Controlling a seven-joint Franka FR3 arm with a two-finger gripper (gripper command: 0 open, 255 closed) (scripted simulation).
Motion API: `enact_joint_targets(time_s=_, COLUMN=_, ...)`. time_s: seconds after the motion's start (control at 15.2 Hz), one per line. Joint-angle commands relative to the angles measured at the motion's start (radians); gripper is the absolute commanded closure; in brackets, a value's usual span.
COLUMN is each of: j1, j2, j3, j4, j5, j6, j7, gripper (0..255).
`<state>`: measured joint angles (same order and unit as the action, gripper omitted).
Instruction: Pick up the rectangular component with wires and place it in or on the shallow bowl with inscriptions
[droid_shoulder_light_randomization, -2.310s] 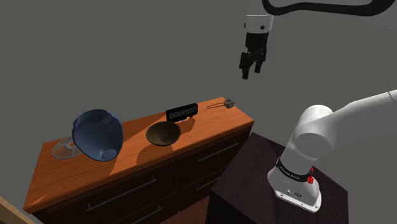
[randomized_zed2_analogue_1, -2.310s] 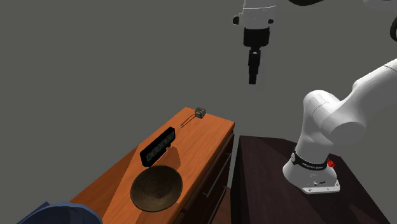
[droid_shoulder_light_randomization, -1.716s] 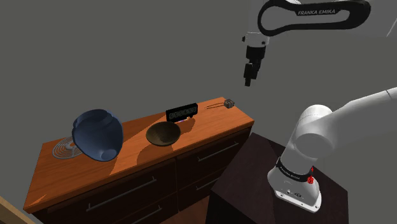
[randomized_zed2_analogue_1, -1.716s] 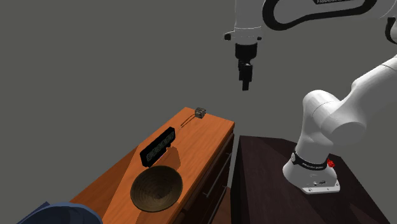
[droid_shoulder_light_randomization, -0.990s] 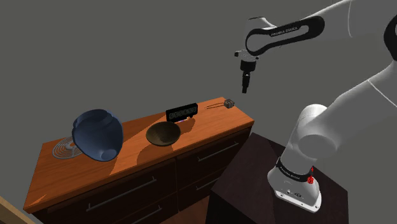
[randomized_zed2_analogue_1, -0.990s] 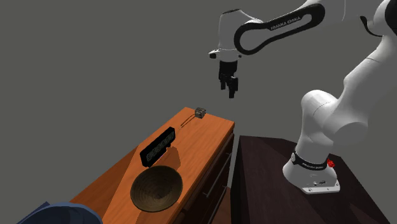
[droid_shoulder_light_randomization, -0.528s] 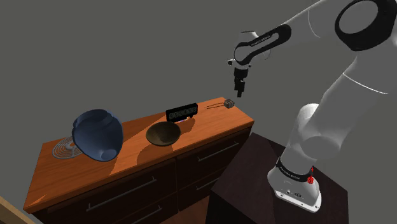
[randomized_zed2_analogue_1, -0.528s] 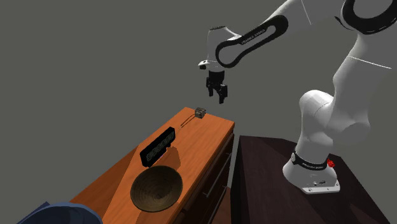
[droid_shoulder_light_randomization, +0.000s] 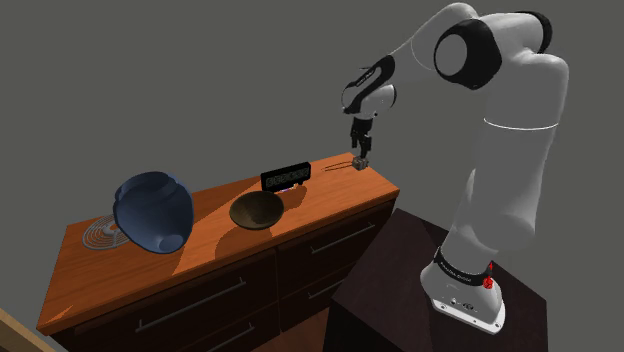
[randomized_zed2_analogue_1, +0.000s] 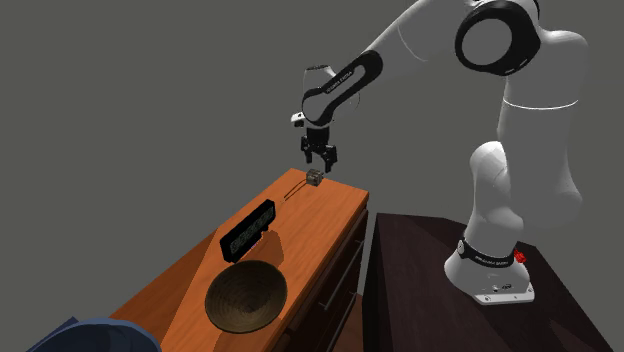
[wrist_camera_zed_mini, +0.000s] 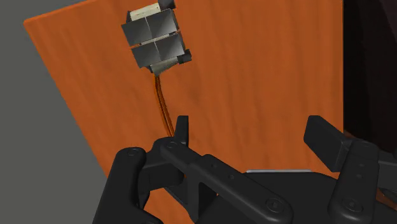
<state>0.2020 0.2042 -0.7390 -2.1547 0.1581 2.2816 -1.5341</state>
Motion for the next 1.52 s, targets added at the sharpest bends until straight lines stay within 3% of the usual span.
enact_joint_targets(time_s=0.0, j1=-0.041, j2=0.095, j3=0.036, j4=0.063, j5=0.084, j6=0.008, j7=-0.122, gripper=0)
enact_joint_targets(time_s=0.4, j1=-0.171, j2=0.334, j3=0.173, j4=0.277, j5=0.221, j6=0.007, j7=-0.36, gripper=0)
enact_joint_targets(time_s=0.92, j1=-0.203, j2=0.412, j3=0.217, j4=0.284, j5=0.269, j6=0.074, j7=-0.396, gripper=0)
enact_joint_targets(time_s=1.45, j1=-0.203, j2=0.412, j3=0.217, j4=0.284, j5=0.269, j6=0.074, j7=-0.396, gripper=0)
